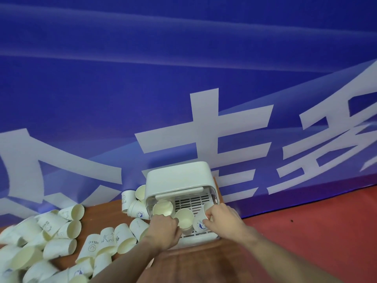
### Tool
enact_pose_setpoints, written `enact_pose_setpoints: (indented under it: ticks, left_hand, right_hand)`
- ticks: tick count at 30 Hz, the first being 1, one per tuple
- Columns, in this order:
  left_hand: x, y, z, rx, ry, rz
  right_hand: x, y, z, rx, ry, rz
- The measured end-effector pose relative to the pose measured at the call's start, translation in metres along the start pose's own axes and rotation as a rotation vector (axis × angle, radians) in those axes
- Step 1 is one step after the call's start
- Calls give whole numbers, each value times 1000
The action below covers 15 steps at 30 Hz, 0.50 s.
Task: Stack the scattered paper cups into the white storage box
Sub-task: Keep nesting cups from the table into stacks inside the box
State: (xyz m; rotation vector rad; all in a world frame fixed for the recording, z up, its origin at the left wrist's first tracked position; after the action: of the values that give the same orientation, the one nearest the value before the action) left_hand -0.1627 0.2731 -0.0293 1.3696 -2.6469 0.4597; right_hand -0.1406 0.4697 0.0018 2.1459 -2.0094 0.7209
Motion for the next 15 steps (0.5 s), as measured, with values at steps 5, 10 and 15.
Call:
enact_pose_setpoints:
  ticks: [5,10,15]
  left_hand:
    - [14,-12,2,-86,-37,-23]
    - [31,-26,4,-153,-74,-61]
    - [51,-40,17,-68,-99,-137]
  right_hand:
    - [17,0,-3,-14,-48,-57]
    - [38,5,5,-73,-254,-185]
    - [47,20,32,-1,-462,-239]
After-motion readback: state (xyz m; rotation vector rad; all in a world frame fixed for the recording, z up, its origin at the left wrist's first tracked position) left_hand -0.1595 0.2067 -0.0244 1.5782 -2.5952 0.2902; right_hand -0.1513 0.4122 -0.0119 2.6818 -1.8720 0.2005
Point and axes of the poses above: each hand's wrist, its own y-axis towards the middle knuckle, its own z-axis out of the palm, x = y × z, the point moved 3 cm from there along y, towards the middle knuckle, and after that the axes turned 1 degree about z, right-handed, at the moved point
